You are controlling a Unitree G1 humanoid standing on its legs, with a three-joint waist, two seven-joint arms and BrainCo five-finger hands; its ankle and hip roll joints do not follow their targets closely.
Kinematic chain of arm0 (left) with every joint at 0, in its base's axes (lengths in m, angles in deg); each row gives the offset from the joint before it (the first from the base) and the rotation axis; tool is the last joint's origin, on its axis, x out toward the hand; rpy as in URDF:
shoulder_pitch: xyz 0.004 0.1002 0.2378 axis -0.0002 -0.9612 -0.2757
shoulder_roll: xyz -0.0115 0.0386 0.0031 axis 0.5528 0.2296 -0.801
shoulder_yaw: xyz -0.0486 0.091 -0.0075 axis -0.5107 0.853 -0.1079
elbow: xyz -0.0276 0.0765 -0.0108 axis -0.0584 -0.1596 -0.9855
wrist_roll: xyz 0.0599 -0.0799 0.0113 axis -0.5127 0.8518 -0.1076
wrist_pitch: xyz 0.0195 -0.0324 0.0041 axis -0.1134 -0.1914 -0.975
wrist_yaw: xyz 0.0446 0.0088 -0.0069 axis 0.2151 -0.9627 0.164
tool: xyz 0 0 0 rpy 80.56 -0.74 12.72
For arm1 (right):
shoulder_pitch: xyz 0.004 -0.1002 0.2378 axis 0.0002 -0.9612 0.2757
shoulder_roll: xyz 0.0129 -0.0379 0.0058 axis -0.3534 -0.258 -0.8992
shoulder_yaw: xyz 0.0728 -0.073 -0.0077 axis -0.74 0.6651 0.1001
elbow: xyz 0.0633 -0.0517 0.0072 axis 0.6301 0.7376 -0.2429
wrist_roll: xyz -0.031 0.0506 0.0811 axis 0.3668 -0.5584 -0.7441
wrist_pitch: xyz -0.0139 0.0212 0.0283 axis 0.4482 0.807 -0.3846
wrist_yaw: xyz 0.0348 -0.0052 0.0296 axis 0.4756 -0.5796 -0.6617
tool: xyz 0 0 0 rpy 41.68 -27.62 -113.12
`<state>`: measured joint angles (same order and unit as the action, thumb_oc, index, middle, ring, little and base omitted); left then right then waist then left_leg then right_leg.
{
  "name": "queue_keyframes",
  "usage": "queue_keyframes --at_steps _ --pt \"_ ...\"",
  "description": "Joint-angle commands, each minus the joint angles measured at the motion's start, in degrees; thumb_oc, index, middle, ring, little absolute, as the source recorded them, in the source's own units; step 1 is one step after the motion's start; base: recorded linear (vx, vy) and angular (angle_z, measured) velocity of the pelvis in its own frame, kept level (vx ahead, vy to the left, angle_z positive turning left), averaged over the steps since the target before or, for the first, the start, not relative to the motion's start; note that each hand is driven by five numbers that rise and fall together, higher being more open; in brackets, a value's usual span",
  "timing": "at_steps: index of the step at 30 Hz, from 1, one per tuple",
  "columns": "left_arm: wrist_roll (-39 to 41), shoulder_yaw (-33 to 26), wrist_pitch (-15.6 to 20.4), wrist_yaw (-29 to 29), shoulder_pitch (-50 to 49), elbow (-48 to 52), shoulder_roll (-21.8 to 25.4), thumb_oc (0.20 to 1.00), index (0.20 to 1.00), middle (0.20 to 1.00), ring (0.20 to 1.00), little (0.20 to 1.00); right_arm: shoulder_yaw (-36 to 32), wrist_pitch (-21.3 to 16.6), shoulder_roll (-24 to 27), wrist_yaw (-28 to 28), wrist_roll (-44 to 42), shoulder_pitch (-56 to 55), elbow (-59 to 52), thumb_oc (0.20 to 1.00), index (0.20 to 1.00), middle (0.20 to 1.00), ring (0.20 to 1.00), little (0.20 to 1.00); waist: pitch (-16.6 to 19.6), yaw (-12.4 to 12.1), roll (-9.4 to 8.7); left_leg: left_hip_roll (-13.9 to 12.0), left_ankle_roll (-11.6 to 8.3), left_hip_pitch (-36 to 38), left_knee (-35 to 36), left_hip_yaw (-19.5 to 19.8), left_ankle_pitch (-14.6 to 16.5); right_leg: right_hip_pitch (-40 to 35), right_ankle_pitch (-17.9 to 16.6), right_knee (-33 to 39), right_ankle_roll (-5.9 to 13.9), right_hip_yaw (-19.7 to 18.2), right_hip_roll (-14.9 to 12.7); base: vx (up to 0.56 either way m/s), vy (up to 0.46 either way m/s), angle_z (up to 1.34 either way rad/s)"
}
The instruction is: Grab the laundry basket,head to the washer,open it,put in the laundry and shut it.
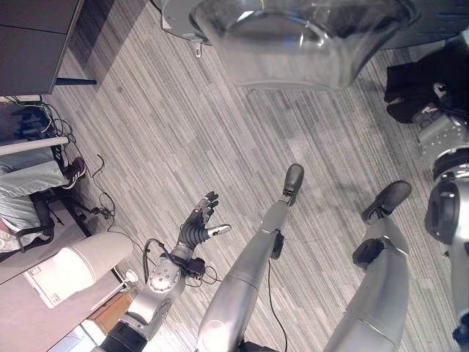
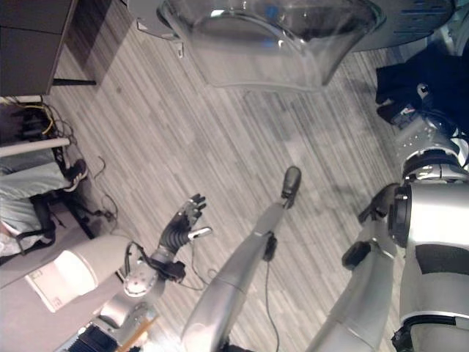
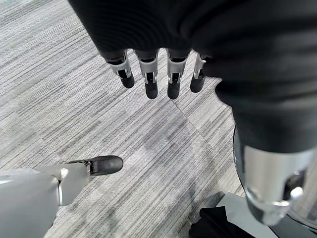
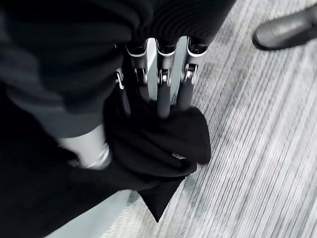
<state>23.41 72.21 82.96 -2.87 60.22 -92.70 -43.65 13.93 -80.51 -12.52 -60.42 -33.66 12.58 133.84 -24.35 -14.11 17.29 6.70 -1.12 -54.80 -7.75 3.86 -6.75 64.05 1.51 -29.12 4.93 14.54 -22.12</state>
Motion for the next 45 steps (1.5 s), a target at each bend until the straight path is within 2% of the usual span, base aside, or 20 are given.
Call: queue_keyframes --at_steps 1,5,8,11,14,15,16,17,21,23,24,26,29,32,33,34,36,40,44,45 --pt "0.93 0.31 1.76 1.46 -2.9 1.63 1.73 1.0 1.0 1.0 1.0 1.0 6.29 -11.34 10.15 0.67 -2.56 2.77 -7.19 0.2 0.2 0.2 0.2 0.2 4.73 0.29 2.0 -2.15 -1.07 -0.14 -6.63 -1.87 10.75 -3.12 1.13 6.53 6.23 -7.58 1.38 0.0 0.0 0.0" --pt "0.98 -0.01 1.65 1.57 -2.85 0.94 2.3 1.0 1.0 1.0 1.0 1.0 3.67 -14.61 9.97 1.84 -6.84 2.26 -10.53 0.2 0.2 0.2 0.2 0.2 4.84 1.09 1.33 -2.22 -1.19 2.34 -4.8 -1.78 10.37 -5.66 0.84 8.02 6.4 -7.04 1.67 0.0 0.0 0.0" --pt "0.78 -0.31 1.43 1.9 -2.9 -0.16 2.53 1.0 1.0 1.0 1.0 1.0 1.02 -19.29 10.17 4.5 -8.84 0.52 -17.48 0.2 0.2 0.2 0.2 0.2 4.96 2.65 0.21 -2.67 -1.31 5.67 -2.59 -2.0 9.8 -9.21 0.0 10.79 6.52 -6.51 2.06 0.02 0.022 -0.06" --pt "1.14 -0.9 1.59 2.15 -3.41 -1.19 2.77 1.0 1.0 1.0 1.0 1.0 -0.91 -22.32 10.42 8.07 -6.07 -2.32 -24.32 0.2 0.2 0.2 0.2 0.2 4.74 4.0 -0.67 -2.73 -1.26 7.27 -1.31 -2.64 8.33 -11.46 -1.83 12.9 6.02 -5.35 2.35 -0.03 0.006 -0.12" --pt "1.15 -1.43 1.35 2.34 -4.72 -2.68 3.45 1.0 1.0 1.0 1.0 1.0 -5.08 -24.55 11.08 16.17 1.73 -7.02 -34.58 0.2 0.2 0.2 0.2 0.2 5.49 5.65 -1.7 -2.81 -1.33 11.05 1.0 -2.29 8.76 -15.12 -1.78 15.62 6.47 -5.53 3.02 0.02 -0.001 -0.08" --pt "1.47 -1.63 1.16 2.41 -5.43 -2.98 3.68 1.0 1.0 1.0 1.0 1.0 -6.54 -25.02 11.67 18.15 3.06 -7.84 -36.51 0.2 0.2 0.2 0.2 0.2 5.49 6.3 -1.87 -2.85 -1.17 11.34 1.44 -2.89 7.8 -15.47 -2.89 16.29 6.1 -4.92 2.97 0.04 0.028 -0.09" --pt "1.96 -1.87 0.91 2.43 -6.85 -2.79 4.39 1.0 1.0 1.0 1.0 1.0 -7.72 -24.92 13.21 22.8 7.67 -8.56 -40.75 0.2 0.2 0.2 0.2 0.2 6.05 7.02 -2.21 -2.91 -1.09 12.98 2.69 -3.02 7.41 -16.31 -3.29 17.13 6.0 -5.38 3.1 -0.03 0.032 -0.16" --pt "1.98 -1.87 0.86 2.43 -6.95 -2.69 4.4 1.0 1.0 1.0 1.0 1.0 -7.87 -24.64 12.95 23.51 8.3 -8.85 -41.38 0.2 0.2 0.2 0.2 0.2 6.0 7.0 -2.22 -2.92 -1.07 13.2 2.88 -3.09 7.34 -16.42 -3.31 17.18 6.01 -5.45 3.12 0.03 0.026 -0.26" --pt "1.88 -2.21 0.66 2.34 -9.14 -2.63 5.39 1.0 1.0 1.0 1.0 1.0 -7.73 -19.54 13.85 32.35 23.89 -11.17 -51.32 0.2 0.2 0.2 0.2 0.2 6.28 8.31 -2.39 -3.05 -1.02 15.24 3.86 -3.89 7.25 -16.88 -3.32 17.31 5.8 -7.08 3.51 0.03 0.011 -0.18" --pt "1.41 -2.06 0.5 2.22 -9.32 -2.94 5.84 1.0 1.0 1.0 1.0 1.0 -8.01 -17.17 12.95 34.11 26.99 -11.24 -53.13 0.2 0.2 0.2 0.2 0.2 6.4 8.91 -2.15 -3.19 -1.05 15.7 3.89 -4.6 7.33 -16.22 -3.12 16.51 5.66 -7.96 3.66 0.03 0.006 -0.22" --pt "0.88 -1.39 0.07 1.74 -9.31 -2.98 6.08 1.0 1.0 1.0 1.0 1.0 -7.41 -14.46 11.08 34.95 31.01 -10.95 -57.23 0.2 0.2 0.2 0.2 0.2 6.36 9.46 -1.98 -3.22 -1.1 16.03 3.71 -5.19 7.57 -15.84 -2.84 15.97 5.46 -9.01 3.97 0.03 0.004 -0.24" --pt "0.67 -1.01 -0.13 1.37 -9.33 -3.14 5.93 1.0 1.0 1.0 1.0 1.0 -7.15 -12.93 10.58 35.46 33.24 -10.92 -58.18 0.2 0.2 0.2 0.2 0.2 6.32 9.73 -1.94 -3.26 -1.13 16.35 3.51 -5.45 7.75 -15.93 -2.67 15.73 5.39 -9.4 4.1 0.03 -0.002 -0.19" --pt "0.59 -0.55 -0.03 0.37 -10.25 -2.99 6.65 1.0 1.0 1.0 1.0 1.0 -5.24 -10.89 12.74 37.14 37.05 -8.84 -55.58 0.2 0.2 0.2 0.2 0.2 6.61 9.71 -1.49 -3.17 -1.17 17.26 3.67 -5.94 8.0 -16.04 -2.52 15.44 5.41 -9.82 4.32 0.03 -0.012 -0.14" --pt "0.41 -0.6 0.24 -0.63 -10.58 -3.4 7.74 1.0 1.0 1.0 1.0 1.0 -0.66 -8.7 15.74 34.93 38.48 -6.48 -50.56 0.2 0.2 0.2 0.2 0.2 7.05 9.44 -1.72 -3.37 -1.23 17.95 3.97 -6.53 8.02 -15.83 -2.72 15.31 5.48 -10.29 4.33 0.01 -0.014 -0.01" --pt "0.23 -0.86 0.79 -1.37 -10.13 -3.49 7.97 1.0 1.0 1.0 1.0 1.0 8.07 -6.91 17.5 27.21 37.81 -4.04 -39.33 0.953 0.953 0.953 0.953 0.953 6.92 9.09 -2.07 -3.66 -1.21 18.21 3.76 -6.88 7.99 -15.29 -2.84 14.64 5.27 -11.05 4.79 0.0 -0.022 0.05" --pt "0.24 -0.88 0.81 -1.39 -10.11 -3.49 7.79 1.0 1.0 1.0 1.0 1.0 8.76 -7.21 17.62 26.94 37.59 -3.24 -38.65 0.953 0.953 0.953 0.953 0.953 6.87 9.09 -1.96 -3.67 -1.21 18.19 3.76 -6.97 8.01 -15.21 -2.82 14.6 5.26 -11.15 4.82 0.0 -0.021 0.05" --pt "0.4 -1.1 0.93 -1.8 -9.71 -3.39 7.65 1.0 1.0 1.0 1.0 1.0 11.31 -7.5 16.3 22.28 34.58 -3.36 -33.69 1.0 1.0 1.0 1.0 1.0 6.8 9.21 -2.19 -3.86 -1.2 18.36 3.52 -7.15 8.06 -15.03 -2.88 14.35 5.08 -11.31 5.1 0.0 -0.02 0.0" --pt "0.9 -1.24 0.07 -2.34 -9.28 -3.89 7.32 1.0 1.0 1.0 1.0 1.0 7.5 -10.24 9.65 15.13 24.26 -9.92 -31.15 1.0 1.0 1.0 1.0 1.0 6.78 10.41 -2.88 -4.4 -1.27 19.24 3.6 -7.24 8.08 -16.29 -3.06 14.95 4.73 -11.09 5.91 0.01 -0.038 -0.08" --pt "0.43 -0.46 -1.69 -3.69 -9.81 -6.11 6.86 1.0 1.0 1.0 1.0 1.0 1.7 -14.88 1.29 9.14 16.04 -22.38 -37.8 1.0 1.0 1.0 1.0 1.0 6.75 11.81 -4.49 -4.75 -1.13 20.62 3.27 -7.02 8.41 -18.79 -3.39 15.87 4.29 -10.65 6.69 -0.01 -0.034 -0.12" --pt "-1.31 0.09 -2.86 -5.54 -10.21 -7.4 7.11 1.0 1.0 1.0 1.0 1.0 0.38 -16.06 -2.52 4.31 13.97 -30.68 -42.71 1.0 1.0 1.0 1.0 1.0 6.98 12.87 -5.43 -4.86 -1.05 21.72 3.38 -7.06 8.71 -20.59 -3.7 16.96 4.27 -10.47 6.98 0.0 -0.02 -0.17"
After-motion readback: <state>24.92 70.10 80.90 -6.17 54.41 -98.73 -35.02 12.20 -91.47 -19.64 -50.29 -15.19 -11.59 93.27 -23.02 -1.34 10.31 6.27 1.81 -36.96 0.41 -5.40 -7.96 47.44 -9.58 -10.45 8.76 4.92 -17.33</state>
